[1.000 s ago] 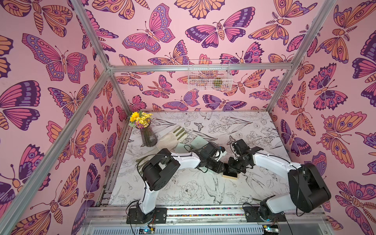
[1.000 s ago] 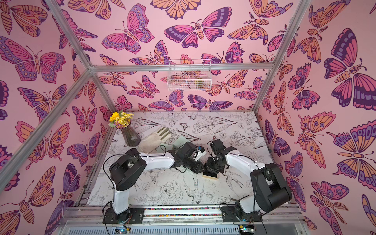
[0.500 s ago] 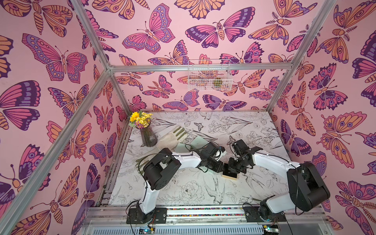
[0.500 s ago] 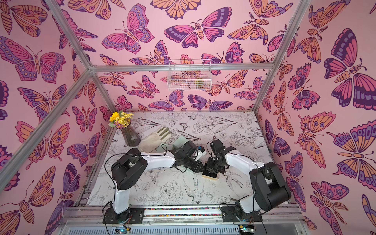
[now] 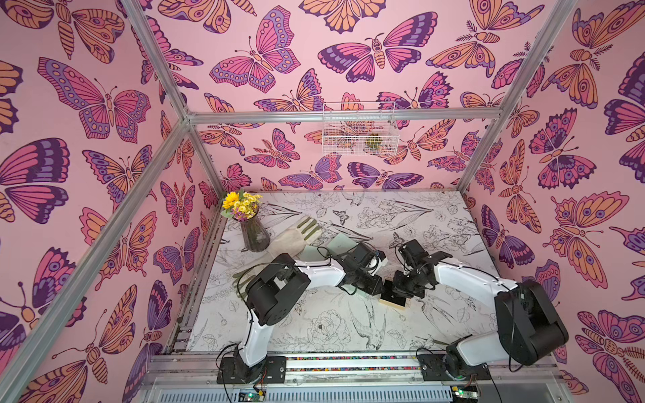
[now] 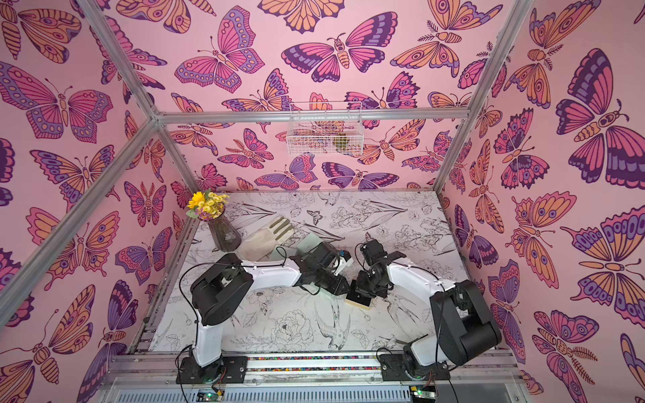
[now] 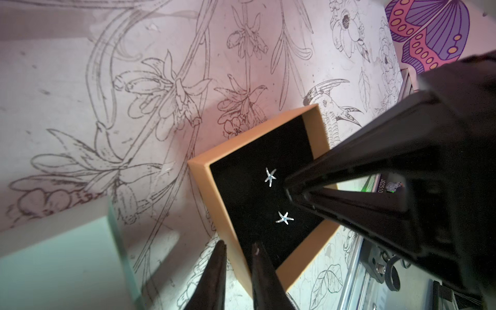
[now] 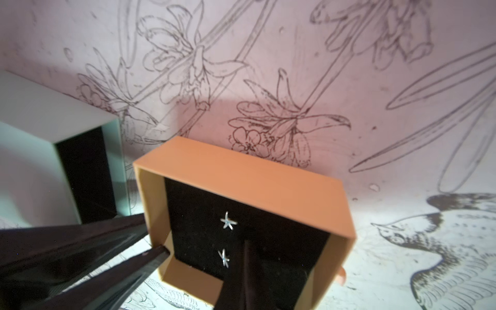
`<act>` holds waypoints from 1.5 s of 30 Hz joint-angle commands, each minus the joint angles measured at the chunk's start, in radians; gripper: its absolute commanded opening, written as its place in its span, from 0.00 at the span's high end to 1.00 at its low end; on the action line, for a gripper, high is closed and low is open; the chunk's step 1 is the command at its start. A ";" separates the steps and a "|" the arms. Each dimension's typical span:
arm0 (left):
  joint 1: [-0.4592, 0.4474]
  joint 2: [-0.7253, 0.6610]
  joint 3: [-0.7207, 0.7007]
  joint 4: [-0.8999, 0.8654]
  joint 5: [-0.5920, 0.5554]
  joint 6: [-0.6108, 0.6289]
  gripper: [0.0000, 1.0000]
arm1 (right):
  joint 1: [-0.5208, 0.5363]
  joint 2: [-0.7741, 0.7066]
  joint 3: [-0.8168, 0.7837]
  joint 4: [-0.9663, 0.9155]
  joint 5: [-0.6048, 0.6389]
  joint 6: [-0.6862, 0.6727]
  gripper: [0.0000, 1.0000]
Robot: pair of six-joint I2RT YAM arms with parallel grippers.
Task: Place the earrings into the drawer-style jewelry box
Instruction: Insert the earring into the inner lining.
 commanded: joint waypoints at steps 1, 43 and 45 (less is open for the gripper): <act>0.012 0.045 0.000 -0.088 -0.040 0.016 0.80 | -0.002 -0.073 0.005 0.022 0.007 -0.004 1.00; 0.001 -0.034 0.008 -0.060 -0.018 0.025 0.68 | 0.001 0.027 -0.036 0.088 -0.173 -0.021 1.00; 0.001 -0.033 0.007 -0.060 -0.018 0.025 0.68 | 0.002 0.032 -0.039 0.079 -0.163 -0.025 1.00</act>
